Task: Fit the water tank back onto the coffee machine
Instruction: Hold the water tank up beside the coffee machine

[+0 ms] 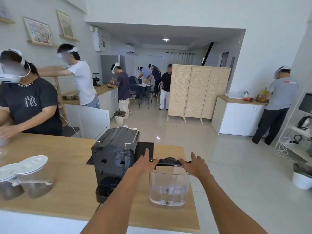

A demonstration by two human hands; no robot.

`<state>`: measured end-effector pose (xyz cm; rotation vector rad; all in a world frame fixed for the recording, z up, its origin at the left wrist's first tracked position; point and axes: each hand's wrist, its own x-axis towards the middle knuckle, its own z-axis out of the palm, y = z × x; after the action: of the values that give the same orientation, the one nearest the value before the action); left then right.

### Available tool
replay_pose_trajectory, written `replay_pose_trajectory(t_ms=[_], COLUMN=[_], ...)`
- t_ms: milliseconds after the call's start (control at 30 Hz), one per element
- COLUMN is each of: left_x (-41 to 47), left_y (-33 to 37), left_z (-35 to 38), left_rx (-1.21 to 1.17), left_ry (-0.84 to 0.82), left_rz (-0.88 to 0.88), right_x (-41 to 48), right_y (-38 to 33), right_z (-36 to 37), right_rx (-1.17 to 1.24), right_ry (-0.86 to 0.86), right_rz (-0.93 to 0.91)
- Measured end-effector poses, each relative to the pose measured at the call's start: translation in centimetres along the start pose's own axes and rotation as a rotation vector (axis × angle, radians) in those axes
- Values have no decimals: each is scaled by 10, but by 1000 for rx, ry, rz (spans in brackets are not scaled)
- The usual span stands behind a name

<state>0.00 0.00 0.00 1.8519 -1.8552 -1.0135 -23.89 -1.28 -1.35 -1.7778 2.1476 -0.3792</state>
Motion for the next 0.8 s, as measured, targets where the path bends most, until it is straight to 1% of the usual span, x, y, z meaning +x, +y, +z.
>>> replay_pose_trajectory(t_ms=[100, 200, 333, 400, 533, 667, 800], left_x=[8, 15, 25, 29, 34, 33, 28], left_y=[0, -2, -7, -12, -18, -22, -23], left_z=[9, 19, 37, 42, 43, 42, 43], left_rx=[-61, -121, -209, -251, -380, -455, -538], left_ry=[21, 52, 72, 107, 154, 210, 314], left_rz=[-58, -112, -116, -117, -97, -46, -5], right_x=[5, 8, 10, 10, 12, 10, 6], right_y=[10, 14, 18, 19, 21, 23, 25], right_z=[5, 11, 15, 17, 20, 24, 27], right_rx=[42, 160, 275, 316, 445, 584, 621], right_ry=[-38, -106, -139, -148, -149, -121, -28], right_rz=[21, 43, 40, 36, 25, -3, -87])
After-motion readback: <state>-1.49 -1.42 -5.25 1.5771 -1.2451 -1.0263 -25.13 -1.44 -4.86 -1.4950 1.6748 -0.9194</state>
